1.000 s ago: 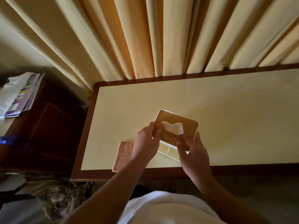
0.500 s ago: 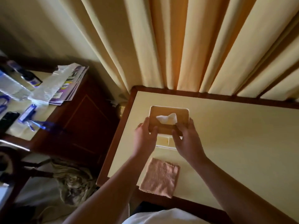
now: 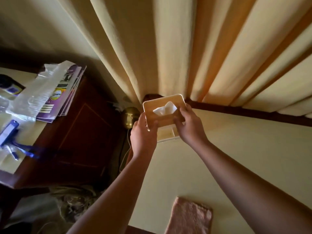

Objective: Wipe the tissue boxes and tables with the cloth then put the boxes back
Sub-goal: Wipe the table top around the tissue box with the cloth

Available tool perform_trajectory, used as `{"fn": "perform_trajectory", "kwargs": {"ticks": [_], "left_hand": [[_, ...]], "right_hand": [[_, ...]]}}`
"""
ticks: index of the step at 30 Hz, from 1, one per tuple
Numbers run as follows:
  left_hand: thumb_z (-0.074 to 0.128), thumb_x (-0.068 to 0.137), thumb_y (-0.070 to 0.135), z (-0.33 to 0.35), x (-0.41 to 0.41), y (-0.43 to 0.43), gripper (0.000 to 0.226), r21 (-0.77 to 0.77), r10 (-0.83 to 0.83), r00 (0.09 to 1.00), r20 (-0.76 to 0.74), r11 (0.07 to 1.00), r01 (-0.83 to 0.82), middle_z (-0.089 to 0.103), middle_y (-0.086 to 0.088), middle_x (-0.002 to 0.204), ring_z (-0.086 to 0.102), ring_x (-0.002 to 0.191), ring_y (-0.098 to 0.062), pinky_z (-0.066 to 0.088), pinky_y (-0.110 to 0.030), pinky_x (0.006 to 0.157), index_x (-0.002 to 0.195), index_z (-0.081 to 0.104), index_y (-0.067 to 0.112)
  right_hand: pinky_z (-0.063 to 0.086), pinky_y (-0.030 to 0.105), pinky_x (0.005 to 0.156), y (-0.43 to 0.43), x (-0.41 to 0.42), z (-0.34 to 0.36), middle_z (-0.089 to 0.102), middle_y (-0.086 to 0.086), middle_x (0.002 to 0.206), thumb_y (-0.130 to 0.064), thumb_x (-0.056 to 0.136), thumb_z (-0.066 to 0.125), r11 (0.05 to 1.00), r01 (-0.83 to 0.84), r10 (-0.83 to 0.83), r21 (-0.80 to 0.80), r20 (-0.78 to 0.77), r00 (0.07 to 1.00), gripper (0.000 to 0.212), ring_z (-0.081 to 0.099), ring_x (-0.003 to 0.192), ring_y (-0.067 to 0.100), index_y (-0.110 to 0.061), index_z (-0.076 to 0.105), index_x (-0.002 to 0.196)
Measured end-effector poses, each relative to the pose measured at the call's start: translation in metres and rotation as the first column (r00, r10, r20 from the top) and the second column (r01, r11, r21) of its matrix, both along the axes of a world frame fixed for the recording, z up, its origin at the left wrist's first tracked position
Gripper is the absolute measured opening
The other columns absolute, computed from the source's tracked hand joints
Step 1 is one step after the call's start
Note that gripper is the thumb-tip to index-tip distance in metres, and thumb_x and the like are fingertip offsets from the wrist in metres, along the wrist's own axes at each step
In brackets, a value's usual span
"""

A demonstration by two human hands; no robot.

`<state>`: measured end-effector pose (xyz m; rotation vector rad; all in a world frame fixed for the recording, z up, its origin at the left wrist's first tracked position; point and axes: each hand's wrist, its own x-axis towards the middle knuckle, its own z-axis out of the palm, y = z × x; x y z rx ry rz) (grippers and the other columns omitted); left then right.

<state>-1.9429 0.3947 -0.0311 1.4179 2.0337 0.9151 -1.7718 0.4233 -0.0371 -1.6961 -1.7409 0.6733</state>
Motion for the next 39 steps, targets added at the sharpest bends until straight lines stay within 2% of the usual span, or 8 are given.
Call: {"fn": "perform_trajectory", "kwargs": {"ticks": [5,9,14,16,19,23,33,39], "left_hand": [[0.072,0.095,0.041,-0.003,-0.005,0.017,0.040,0.017,0.052,0.997,0.051,0.998,-0.053,0.065,0.005,0.102,0.064,0.090,-0.014,0.052,-0.036,0.081,0.130,0.060,0.026],[0.070,0.098,0.043,-0.007,-0.005,0.022,0.046,0.016,0.078,0.995,0.063,0.997,-0.079,0.062,0.005,0.107,0.062,0.094,-0.014,0.052,-0.036,0.085,0.137,0.057,0.023],[0.064,0.103,0.044,-0.002,-0.003,0.015,0.048,0.049,0.056,0.996,0.071,0.997,-0.059,0.050,0.018,0.111,0.063,0.101,-0.015,0.052,-0.037,0.088,0.143,0.053,0.020],[0.060,0.105,0.042,0.001,-0.002,0.008,0.048,0.103,0.012,1.000,0.025,0.995,-0.015,0.050,0.016,0.119,0.060,0.108,-0.016,0.052,-0.038,0.090,0.144,0.053,0.016],[0.059,0.104,0.035,0.001,0.002,-0.004,0.048,0.185,-0.097,0.993,-0.064,0.977,0.107,0.051,-0.005,0.144,0.056,0.125,-0.026,0.053,-0.042,0.100,0.147,0.052,0.014],[0.064,0.102,0.019,0.007,0.016,-0.035,0.047,0.240,-0.259,0.954,-0.150,0.927,0.289,0.052,-0.011,0.149,0.047,0.142,-0.029,0.046,-0.045,0.114,0.147,0.054,0.010],[0.061,0.103,0.013,0.004,0.054,-0.143,0.048,0.134,-0.419,0.899,-0.127,0.891,0.435,0.054,-0.011,0.154,0.052,0.141,-0.026,0.046,-0.040,0.116,0.151,0.055,0.010],[0.060,0.105,0.019,-0.004,0.064,-0.221,0.050,0.009,-0.484,0.864,-0.140,0.872,0.490,0.051,-0.002,0.159,0.050,0.143,-0.018,0.041,-0.027,0.115,0.154,0.052,0.015]], "right_hand": [[0.034,0.018,0.101,0.037,-0.004,-0.008,0.037,0.006,0.162,-0.019,0.107,0.052,0.996,-0.086,0.087,-0.023,0.027,0.996,0.046,0.049,0.135,0.024,-0.016,0.049,0.152],[0.043,0.041,0.113,0.054,-0.005,-0.018,0.036,0.009,0.161,-0.018,0.107,0.047,0.989,-0.147,0.148,-0.019,0.055,0.987,0.046,0.046,0.139,0.034,-0.020,0.045,0.153],[0.031,0.050,0.123,0.043,-0.005,-0.017,0.029,0.025,0.165,-0.025,0.109,0.049,0.995,-0.093,0.096,-0.039,0.087,0.992,0.050,0.029,0.153,0.039,-0.012,0.042,0.156],[0.028,0.050,0.125,0.027,-0.005,-0.010,0.029,0.026,0.164,-0.025,0.108,0.052,0.998,-0.058,0.059,-0.016,0.069,0.996,0.053,0.025,0.155,0.039,-0.009,0.040,0.158],[0.031,0.050,0.124,-0.005,-0.002,-0.001,0.035,0.020,0.163,-0.028,0.108,0.054,0.995,-0.077,0.072,0.062,0.069,0.995,0.055,0.030,0.154,0.037,-0.009,0.041,0.157],[0.037,0.046,0.121,-0.061,0.008,0.007,0.046,0.015,0.158,-0.029,0.107,0.056,0.986,-0.096,0.081,0.139,0.111,0.991,0.051,0.039,0.149,0.033,-0.005,0.049,0.151],[0.033,0.036,0.122,-0.209,0.052,0.001,0.046,0.008,0.159,-0.042,0.109,0.044,0.984,-0.145,0.129,0.102,0.154,0.980,0.058,0.038,0.151,0.021,-0.007,0.043,0.155],[0.039,0.035,0.118,-0.282,0.087,-0.012,0.057,0.010,0.149,-0.045,0.106,0.040,0.982,-0.182,0.172,0.047,0.157,0.972,0.060,0.047,0.142,0.022,-0.005,0.054,0.148]]}}
